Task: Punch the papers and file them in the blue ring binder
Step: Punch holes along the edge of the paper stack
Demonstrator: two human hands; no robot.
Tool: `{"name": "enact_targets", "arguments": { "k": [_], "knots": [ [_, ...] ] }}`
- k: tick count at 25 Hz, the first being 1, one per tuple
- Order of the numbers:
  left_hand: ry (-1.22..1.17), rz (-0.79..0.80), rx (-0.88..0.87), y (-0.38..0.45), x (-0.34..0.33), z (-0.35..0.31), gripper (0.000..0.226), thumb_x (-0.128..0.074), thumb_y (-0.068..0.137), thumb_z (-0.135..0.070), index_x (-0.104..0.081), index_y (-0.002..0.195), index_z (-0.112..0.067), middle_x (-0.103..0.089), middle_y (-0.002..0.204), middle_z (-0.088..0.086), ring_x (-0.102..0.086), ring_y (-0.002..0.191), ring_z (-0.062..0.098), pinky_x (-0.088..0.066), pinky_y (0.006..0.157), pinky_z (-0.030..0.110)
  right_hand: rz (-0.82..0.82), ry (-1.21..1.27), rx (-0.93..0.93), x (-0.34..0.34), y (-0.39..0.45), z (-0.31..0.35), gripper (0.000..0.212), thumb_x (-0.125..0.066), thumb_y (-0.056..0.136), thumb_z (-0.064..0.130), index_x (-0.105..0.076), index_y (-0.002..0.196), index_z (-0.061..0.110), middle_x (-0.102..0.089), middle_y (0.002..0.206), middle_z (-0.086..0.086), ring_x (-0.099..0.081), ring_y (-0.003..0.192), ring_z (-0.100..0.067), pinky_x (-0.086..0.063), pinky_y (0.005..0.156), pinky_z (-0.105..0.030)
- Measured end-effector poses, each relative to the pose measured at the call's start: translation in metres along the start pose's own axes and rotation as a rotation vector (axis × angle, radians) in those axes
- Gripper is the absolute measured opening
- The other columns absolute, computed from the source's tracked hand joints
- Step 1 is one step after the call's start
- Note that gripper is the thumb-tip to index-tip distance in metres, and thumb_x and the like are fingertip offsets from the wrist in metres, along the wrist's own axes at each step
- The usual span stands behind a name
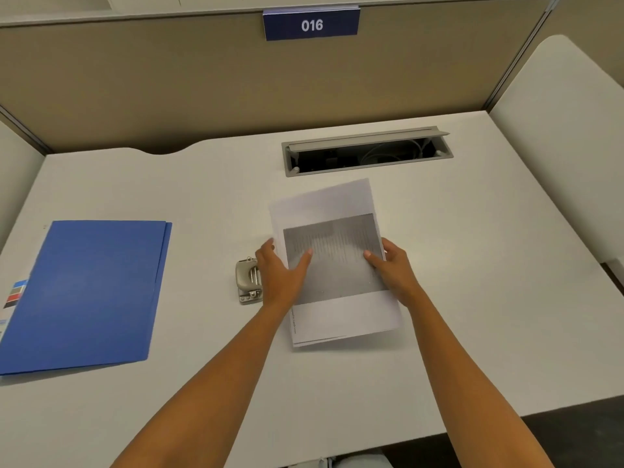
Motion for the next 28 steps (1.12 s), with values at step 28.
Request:
{"name": "enact_targets", "arguments": {
  "k": [28],
  "knots": [
    [-0.476,0.359,-0.075,0.014,-0.006,-0.075,0.035,-0.079,0.077,-0.023,-0.058,0.102,-0.035,-0.063,0.105,-0.002,-0.060,0.102,0.020,-0.057,0.081,0.030,-0.103,0.257,0.189,0.013,-0.012,0.066,0.048,-0.080,0.070,0.019,-0.060,0.113,0.024,-0.065,0.104,0.004,-0.063,0.096,-0.015,-0.059,0.075,-0.025]
  ]
}}
Point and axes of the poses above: each hand's wrist, its own y-axis towards the middle knuckle, its own x-axis out of the back of the hand, z = x × y, the point moved 9 cm from there along y, towards the middle knuckle
